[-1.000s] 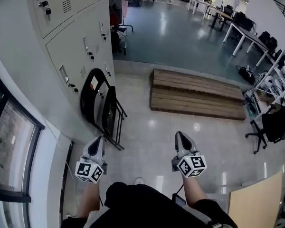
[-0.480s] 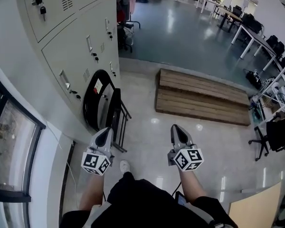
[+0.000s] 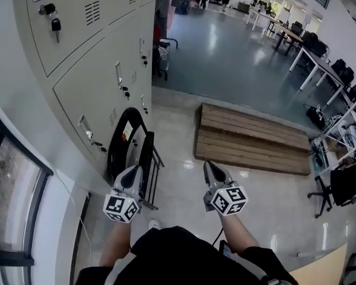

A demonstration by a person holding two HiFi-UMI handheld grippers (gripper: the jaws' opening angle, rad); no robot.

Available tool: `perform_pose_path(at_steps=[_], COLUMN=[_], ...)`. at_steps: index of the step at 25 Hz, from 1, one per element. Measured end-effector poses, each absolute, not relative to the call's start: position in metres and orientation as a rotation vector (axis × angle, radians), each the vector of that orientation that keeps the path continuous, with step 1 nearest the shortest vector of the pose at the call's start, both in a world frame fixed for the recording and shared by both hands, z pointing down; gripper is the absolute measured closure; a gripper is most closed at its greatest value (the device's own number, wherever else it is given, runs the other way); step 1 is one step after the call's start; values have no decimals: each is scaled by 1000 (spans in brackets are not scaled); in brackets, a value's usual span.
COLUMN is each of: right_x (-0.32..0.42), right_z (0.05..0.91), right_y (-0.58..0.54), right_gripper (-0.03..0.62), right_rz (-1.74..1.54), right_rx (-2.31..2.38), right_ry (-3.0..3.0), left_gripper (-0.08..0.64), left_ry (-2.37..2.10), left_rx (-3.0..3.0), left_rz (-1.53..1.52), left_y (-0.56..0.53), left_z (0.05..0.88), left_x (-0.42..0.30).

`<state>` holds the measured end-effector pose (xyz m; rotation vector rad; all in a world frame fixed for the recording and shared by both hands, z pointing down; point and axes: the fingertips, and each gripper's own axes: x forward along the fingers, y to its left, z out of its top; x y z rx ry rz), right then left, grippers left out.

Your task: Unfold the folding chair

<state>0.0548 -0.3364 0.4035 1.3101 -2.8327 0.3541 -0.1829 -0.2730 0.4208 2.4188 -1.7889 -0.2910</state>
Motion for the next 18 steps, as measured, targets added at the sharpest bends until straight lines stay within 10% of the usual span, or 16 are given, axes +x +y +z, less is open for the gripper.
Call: perform_pose_path(at_steps=[18], right_x=[-46], right_z=[434], right_y=[-403], right_gripper=[588], right_rz=[397], right_rx=[1030], right_ry=[-2889], left_gripper=[557], left_ry=[-1983], left_rx=[2284], left_rz=[-174], left_y=[-301], left_z=[435], left_x=[-244])
